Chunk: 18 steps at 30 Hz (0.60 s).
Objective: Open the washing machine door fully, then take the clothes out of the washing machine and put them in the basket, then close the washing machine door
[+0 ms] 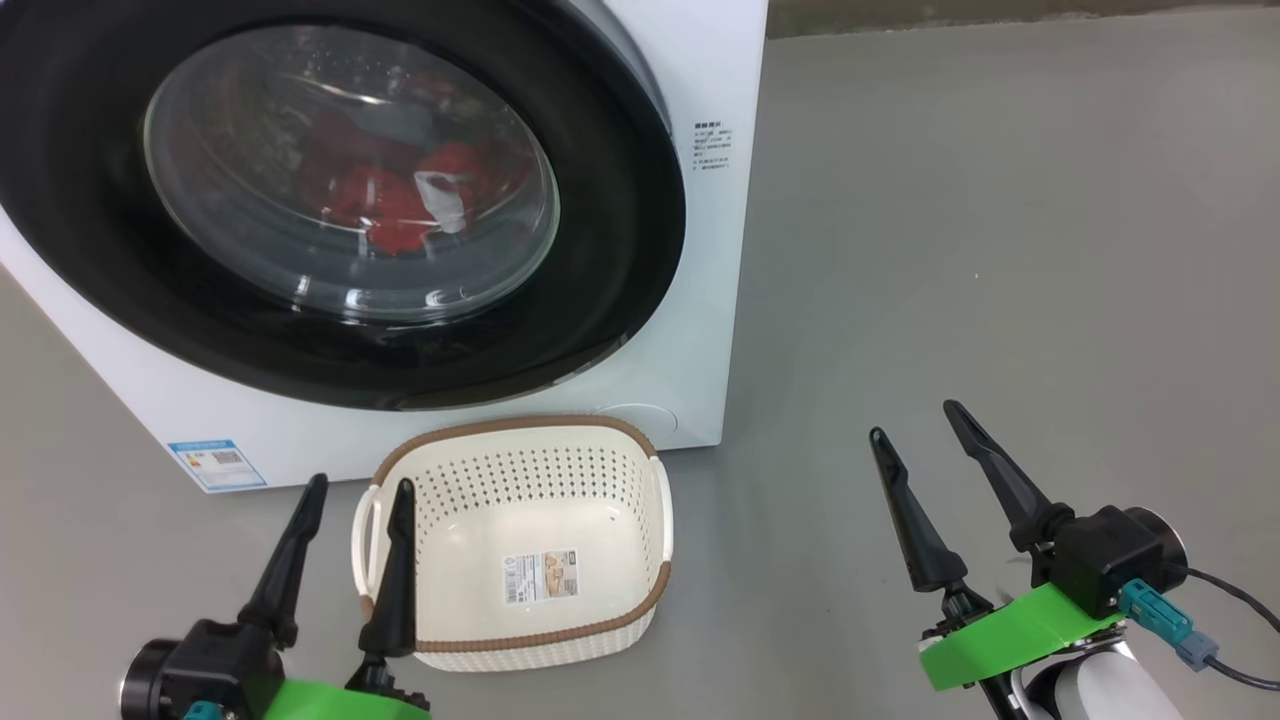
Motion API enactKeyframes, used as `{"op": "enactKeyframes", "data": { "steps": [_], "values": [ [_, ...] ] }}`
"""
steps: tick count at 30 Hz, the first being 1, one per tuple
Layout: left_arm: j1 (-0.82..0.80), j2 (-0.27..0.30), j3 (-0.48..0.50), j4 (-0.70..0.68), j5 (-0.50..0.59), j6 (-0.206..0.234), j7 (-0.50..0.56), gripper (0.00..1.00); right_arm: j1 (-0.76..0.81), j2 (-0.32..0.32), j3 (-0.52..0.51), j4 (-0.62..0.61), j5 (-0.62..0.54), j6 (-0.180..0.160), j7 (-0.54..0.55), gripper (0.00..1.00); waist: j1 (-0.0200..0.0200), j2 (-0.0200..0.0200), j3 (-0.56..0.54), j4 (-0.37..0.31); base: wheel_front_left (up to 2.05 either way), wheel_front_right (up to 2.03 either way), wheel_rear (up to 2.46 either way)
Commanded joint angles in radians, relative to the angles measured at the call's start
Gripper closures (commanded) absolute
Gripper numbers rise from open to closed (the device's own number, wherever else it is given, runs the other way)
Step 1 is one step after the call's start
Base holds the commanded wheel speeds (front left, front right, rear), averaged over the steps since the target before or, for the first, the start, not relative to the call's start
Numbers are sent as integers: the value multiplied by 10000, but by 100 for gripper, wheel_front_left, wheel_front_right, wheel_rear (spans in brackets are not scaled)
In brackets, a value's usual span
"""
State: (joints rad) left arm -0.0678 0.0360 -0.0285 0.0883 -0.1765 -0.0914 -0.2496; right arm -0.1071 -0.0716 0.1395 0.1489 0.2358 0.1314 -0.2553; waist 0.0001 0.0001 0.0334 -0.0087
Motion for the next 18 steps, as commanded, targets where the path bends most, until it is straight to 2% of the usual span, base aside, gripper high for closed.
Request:
{"op": "enactKeyframes", "data": {
  "steps": [1,2,3,5,7,8,9,18],
  "values": [
    [-224,143,331,-230,79,4,-122,0,-230,-28,164,-251,-123,-7,-65,0,0,-1,-30,-4,0,0,0],
    [-205,143,337,-225,78,-1,-122,0,-216,-14,151,-250,-122,-7,-65,0,0,-1,-51,-4,0,0,0],
    [-186,143,345,-225,77,-4,-122,0,-207,1,147,-241,-124,-7,-65,9,0,-1,-65,-5,0,0,0],
    [-160,143,350,-227,74,-9,-122,0,-205,36,144,-206,-58,-7,-65,53,0,-1,-81,4,0,0,0],
    [-156,143,340,-235,68,-12,-122,0,-242,69,113,-134,79,-7,-65,74,0,-1,-69,19,0,0,0],
    [-160,143,330,-243,65,-13,-122,0,-275,85,98,-99,185,-7,-65,93,0,-1,-54,27,0,0,0],
    [-167,143,317,-253,64,-13,-122,0,-318,97,99,-64,278,-7,-65,100,0,-1,-32,37,0,0,0],
    [-494,143,19,-378,-45,72,-122,0,-1494,204,-187,691,3373,-7,-65,100,0,-1,723,285,0,0,0]
  ]
}}
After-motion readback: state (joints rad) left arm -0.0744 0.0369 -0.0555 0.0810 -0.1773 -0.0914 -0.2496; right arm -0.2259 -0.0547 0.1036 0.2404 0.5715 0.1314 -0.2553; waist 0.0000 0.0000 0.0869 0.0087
